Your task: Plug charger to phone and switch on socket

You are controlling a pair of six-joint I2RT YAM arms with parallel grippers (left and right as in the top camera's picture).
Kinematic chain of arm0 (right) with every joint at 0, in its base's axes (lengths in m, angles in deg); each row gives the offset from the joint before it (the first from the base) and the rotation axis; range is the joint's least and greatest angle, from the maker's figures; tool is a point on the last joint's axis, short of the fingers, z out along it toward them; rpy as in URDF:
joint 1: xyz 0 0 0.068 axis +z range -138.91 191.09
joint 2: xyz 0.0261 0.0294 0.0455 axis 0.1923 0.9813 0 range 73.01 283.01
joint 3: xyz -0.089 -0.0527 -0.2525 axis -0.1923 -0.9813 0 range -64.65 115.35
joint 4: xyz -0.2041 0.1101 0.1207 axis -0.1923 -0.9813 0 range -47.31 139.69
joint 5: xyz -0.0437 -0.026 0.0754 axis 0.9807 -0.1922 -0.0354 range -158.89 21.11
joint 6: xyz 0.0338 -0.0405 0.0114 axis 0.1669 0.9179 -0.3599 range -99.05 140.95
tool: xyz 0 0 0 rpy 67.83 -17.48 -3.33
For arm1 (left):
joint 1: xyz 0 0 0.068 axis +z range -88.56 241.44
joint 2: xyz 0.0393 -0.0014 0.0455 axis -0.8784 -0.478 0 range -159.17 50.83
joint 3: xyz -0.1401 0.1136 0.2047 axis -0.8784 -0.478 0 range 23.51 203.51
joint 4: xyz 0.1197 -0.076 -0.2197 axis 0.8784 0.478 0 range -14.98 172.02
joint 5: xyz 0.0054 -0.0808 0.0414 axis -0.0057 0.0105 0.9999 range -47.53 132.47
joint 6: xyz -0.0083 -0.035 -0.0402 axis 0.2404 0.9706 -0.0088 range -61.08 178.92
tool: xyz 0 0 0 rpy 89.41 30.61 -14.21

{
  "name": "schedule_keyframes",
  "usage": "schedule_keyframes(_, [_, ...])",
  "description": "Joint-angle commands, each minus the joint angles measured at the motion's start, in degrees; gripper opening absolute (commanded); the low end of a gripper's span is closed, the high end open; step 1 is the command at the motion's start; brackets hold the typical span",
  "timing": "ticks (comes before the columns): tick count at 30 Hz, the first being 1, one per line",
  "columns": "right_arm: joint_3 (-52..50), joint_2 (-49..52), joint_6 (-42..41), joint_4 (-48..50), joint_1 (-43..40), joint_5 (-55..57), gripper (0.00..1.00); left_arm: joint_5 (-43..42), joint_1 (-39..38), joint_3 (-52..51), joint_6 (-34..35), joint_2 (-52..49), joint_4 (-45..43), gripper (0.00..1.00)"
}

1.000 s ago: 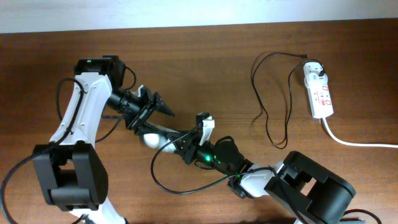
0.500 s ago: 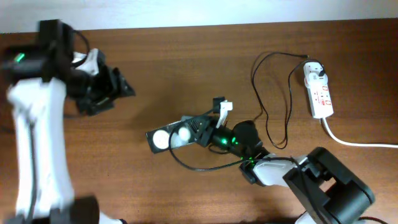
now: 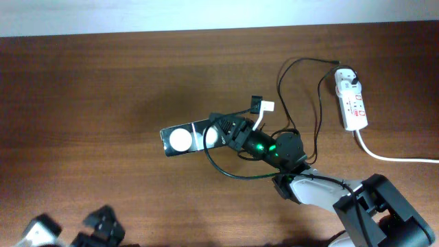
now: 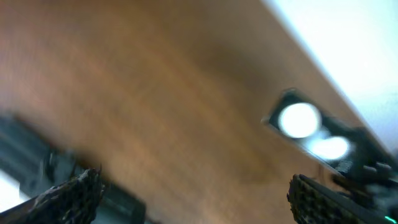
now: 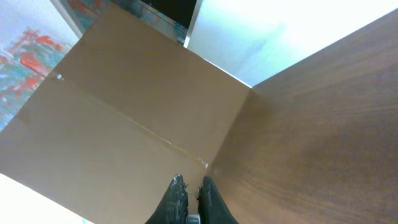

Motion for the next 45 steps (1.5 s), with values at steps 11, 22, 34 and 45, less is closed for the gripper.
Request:
schedule_keyframes(11, [1.03, -1.77, -24.63, -10.47, -4.7, 9.64, 0.04, -38.14, 0.17, -43.34, 24.48, 0.11, -48.26, 0.99])
schedule_keyframes(22, [1.05, -1.77, -39.39, -15.5, -2.08, 7.02, 0.04, -38.01, 0.11, -43.34, 28.5, 0.11, -50.16, 0.99])
schedule_keyframes(34, [1.09, -1.77, -36.54, -18.86, 0.28, 3.69, 0.04, -30.34, -14.82, -43.34, 32.33, -15.78, -70.36, 0.97])
schedule_keyframes(45, [1.38, -1.77, -36.52, -21.24, 1.07, 10.73, 0.04, -28.37, -22.75, -43.34, 35.95, -38.16, -90.66, 0.64])
